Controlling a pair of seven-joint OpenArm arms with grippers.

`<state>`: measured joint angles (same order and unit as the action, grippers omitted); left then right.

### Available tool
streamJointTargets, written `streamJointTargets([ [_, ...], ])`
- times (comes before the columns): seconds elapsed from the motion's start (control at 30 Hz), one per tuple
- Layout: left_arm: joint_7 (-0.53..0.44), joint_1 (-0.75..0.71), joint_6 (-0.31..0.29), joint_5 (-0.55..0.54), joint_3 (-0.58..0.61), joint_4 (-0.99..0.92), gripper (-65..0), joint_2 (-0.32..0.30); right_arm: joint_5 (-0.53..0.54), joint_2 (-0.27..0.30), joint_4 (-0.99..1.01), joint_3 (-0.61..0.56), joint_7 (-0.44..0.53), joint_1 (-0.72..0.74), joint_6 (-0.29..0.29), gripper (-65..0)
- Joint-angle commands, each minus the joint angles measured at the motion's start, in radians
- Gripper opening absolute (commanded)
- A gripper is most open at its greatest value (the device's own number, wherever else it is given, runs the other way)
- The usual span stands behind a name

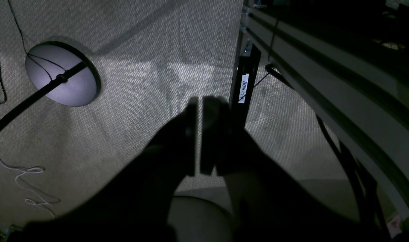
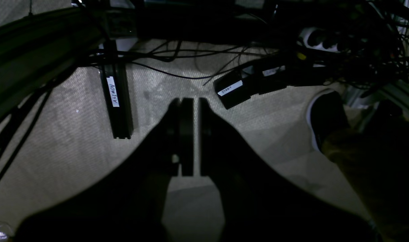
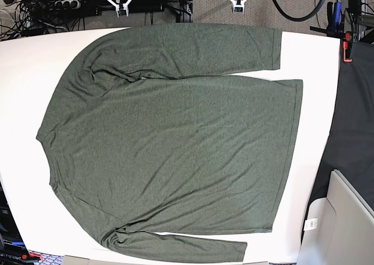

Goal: Fold the T-shirt properly

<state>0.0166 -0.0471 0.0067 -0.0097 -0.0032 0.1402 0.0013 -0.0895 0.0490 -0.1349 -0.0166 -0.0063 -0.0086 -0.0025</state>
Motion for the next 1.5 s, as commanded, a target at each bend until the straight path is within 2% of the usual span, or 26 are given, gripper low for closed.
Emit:
streamJointTargets([
  [0.0,-0.017,-0.003,0.000,0.001,-0.004,0.003,-64.6,-0.011,0.006,0.004,-0.004,-0.003,0.009,-0.003,-0.001,-64.8],
  [1.07,-0.020,-0.023,0.000,0.001,-0.002,0.003,-64.6,-0.021,0.006,0.004,-0.006,-0.003,0.009,-0.020,-0.001,-64.8],
  [1.13,-0.023,-0.037,0.000,0.003,-0.001,0.003,-64.6,-0.034,0.006,0.005,-0.024,-0.003,0.009,-0.037,-0.001,-64.8],
  [1.27,-0.025,-0.078,0.000,0.001,-0.001,0.031,-64.6,-0.071,0.006,0.028,-0.098,-0.004,0.002,-0.110,-0.001,-64.8],
  [1.37,-0.017,-0.152,0.000,0.001,-0.002,0.138,-64.6,-0.093,0.006,0.036,-0.216,-0.004,-0.057,-0.190,-0.001,-64.8],
  [1.47,-0.017,-0.239,0.000,0.001,-0.002,0.256,-64.7,-0.123,0.006,0.055,-0.418,-0.004,-0.137,-0.296,-0.001,-64.8],
])
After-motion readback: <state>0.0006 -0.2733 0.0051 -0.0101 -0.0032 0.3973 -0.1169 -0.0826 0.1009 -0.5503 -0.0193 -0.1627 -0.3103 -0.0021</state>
